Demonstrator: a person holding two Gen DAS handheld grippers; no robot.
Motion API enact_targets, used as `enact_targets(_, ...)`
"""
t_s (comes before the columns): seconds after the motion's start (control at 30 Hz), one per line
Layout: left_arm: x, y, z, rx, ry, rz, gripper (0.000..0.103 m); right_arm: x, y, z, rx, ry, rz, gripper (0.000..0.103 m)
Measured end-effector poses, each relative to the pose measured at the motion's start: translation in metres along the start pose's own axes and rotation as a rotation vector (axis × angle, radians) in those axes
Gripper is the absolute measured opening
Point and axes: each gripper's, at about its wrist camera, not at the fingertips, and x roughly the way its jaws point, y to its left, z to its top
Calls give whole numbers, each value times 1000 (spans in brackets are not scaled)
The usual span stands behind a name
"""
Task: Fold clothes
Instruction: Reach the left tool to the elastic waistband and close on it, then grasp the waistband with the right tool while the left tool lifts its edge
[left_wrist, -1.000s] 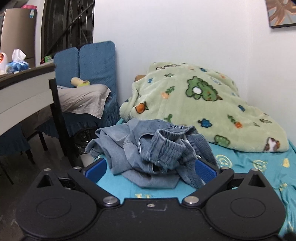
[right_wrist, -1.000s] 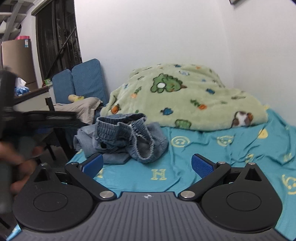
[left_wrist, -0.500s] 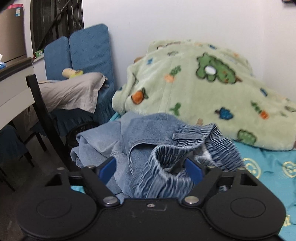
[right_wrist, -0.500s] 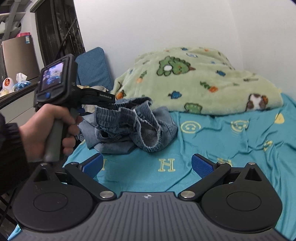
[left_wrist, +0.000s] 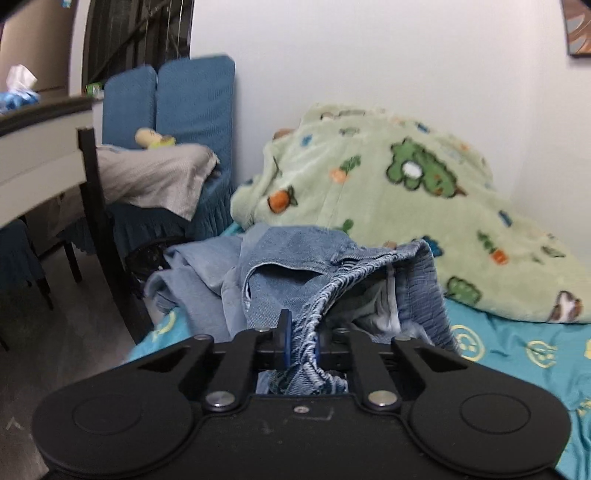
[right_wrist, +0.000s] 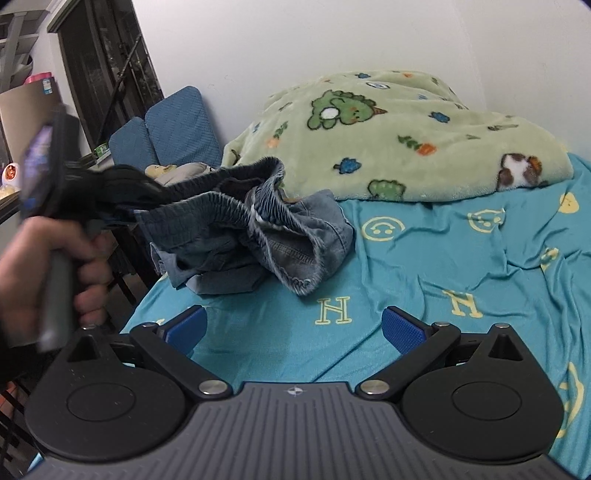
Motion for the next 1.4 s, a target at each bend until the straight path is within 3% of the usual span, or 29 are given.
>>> enact_targets(0.1, -30, 6, -6, -22, -21, -18, 9, -5, 2, 0, -24, -24, -15, 102)
enact_targets(0.23, -65, 24, -33, -81, 35, -31, 10, -8, 1, 2, -48, -38, -28, 98)
enact_targets(0.47, -59, 43, -77, -97, 150, 35, 10, -5, -10, -7, 10, 15, -51, 93)
enact_targets(0.57, -56, 43, -80, -81, 143, 52, 11, 5, -14, -13, 30, 51, -54, 86)
enact_targets(0.77, -45, 47, -89, -88, 176, 82, 12, 42, -18, -17, -101, 70, -106, 67)
enact_targets(0.9, -37, 56, -95, -125, 200, 82, 12, 75, -30, -20, -144, 117, -133, 47)
enact_targets(1.0, -30, 55, -98, -119, 224, 89, 16, 89, -35, -20, -157, 100, -145, 45)
enact_targets(1.07, -26, 50, -100, -100, 233, 91, 26, 99, -36, -19, -181, 84, -152, 45)
enact_targets(1.17, -22, 41, -104, -47, 222, 104, 32, 110, -34, -16, -216, 59, -145, 39)
enact_targets(1.4, -14, 24, -117, 80, 185, 166, 37, 118, -26, -11, -263, -14, -134, 12)
